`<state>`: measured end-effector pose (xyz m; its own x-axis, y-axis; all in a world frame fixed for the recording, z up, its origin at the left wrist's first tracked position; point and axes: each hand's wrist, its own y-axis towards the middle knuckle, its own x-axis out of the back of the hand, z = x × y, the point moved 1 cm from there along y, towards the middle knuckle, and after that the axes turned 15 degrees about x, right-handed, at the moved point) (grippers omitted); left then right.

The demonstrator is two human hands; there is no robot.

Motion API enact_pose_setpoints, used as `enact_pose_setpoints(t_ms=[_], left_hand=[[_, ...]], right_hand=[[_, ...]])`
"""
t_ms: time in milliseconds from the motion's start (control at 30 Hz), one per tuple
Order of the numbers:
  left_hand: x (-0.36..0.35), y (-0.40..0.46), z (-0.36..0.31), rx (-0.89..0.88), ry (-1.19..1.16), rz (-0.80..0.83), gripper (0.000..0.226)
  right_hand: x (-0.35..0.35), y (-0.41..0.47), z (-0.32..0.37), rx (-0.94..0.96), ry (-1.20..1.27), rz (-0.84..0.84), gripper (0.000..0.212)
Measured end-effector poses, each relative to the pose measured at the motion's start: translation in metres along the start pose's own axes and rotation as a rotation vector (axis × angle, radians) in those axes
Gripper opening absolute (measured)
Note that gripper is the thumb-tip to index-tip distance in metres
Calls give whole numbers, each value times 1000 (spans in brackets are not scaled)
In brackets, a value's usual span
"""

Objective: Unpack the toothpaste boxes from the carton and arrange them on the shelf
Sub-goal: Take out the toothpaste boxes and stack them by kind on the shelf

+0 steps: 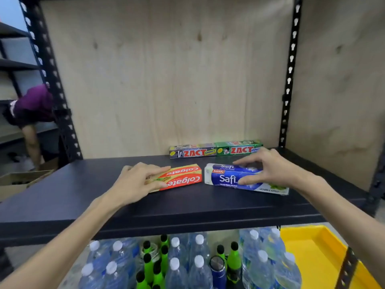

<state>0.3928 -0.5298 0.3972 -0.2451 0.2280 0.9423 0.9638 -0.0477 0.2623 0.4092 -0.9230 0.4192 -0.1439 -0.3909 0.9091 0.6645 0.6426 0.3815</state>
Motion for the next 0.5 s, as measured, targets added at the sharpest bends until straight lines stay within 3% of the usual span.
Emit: enact_pose_setpoints(t_ms=[67,167,400,500], left_hand=[[-4,9,-4,-10,46,-54,60],[-10,20,-8,-12,54,-88,53],[-26,45,-13,-44,-23,-131,49],[-31,59,-14,-52,-52,-148,46]], right_hand=[[-3,1,-15,51,-130,-76,66],[-7,1,-35,34,-142,-125,53],[-16,25,-57,-106,-201,-40,46],[-22,25,-60,-79,-166,-209,57]])
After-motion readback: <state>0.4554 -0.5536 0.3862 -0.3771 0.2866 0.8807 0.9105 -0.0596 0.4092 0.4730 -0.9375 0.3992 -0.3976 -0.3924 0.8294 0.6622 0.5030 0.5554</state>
